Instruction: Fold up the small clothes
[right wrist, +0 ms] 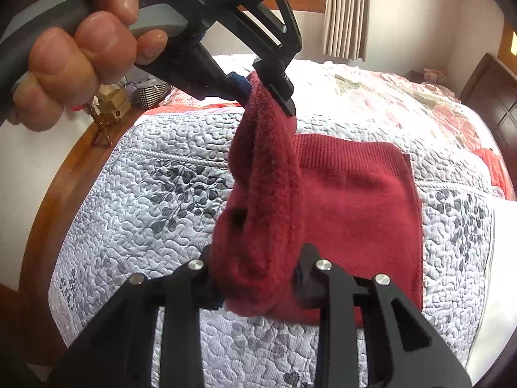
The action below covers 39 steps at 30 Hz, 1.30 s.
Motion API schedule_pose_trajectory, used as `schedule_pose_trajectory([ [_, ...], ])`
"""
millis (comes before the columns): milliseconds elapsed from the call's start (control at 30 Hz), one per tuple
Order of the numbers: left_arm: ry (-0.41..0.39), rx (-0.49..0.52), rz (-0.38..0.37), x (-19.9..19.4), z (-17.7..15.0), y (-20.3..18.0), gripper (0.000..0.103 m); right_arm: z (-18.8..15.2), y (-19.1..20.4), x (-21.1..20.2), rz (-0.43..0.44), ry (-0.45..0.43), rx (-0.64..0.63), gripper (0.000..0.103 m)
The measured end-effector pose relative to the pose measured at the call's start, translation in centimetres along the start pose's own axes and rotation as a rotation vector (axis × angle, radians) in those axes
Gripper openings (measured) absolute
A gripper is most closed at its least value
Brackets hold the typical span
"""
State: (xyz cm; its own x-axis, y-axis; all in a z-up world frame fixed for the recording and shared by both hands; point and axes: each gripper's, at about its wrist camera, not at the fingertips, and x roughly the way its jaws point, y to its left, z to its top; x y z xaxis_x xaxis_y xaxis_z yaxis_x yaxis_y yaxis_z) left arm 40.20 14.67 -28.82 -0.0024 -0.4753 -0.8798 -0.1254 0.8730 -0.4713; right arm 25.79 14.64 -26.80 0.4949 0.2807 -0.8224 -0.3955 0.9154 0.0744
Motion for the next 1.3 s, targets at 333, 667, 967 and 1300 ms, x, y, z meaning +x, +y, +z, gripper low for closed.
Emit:
schedule_pose_trajectory([
  [333,0.036,0.048,0.057,3.7,0.6,-5.2,0.016,-1.7,-4.9,-0.4,0.007,-0.004,0.089,0.029],
  [667,0.080,0.056,0.136,9.0,1.5,-9.0,0.016,-3.7,-10.1,1.1,0.027,0.019,0.207,0.029],
  [967,0.120,0.084,0.215,13.8,1.7,-11.9,0.016,-6.2,-13.7,2.0,0.048,0.022,0.287,0.029],
  [1300,0.122,0.087,0.288,18.6,1.6,-12.9,0.016,-9.1,-17.3,4.2,0.146,0.049,0.338,0.029],
])
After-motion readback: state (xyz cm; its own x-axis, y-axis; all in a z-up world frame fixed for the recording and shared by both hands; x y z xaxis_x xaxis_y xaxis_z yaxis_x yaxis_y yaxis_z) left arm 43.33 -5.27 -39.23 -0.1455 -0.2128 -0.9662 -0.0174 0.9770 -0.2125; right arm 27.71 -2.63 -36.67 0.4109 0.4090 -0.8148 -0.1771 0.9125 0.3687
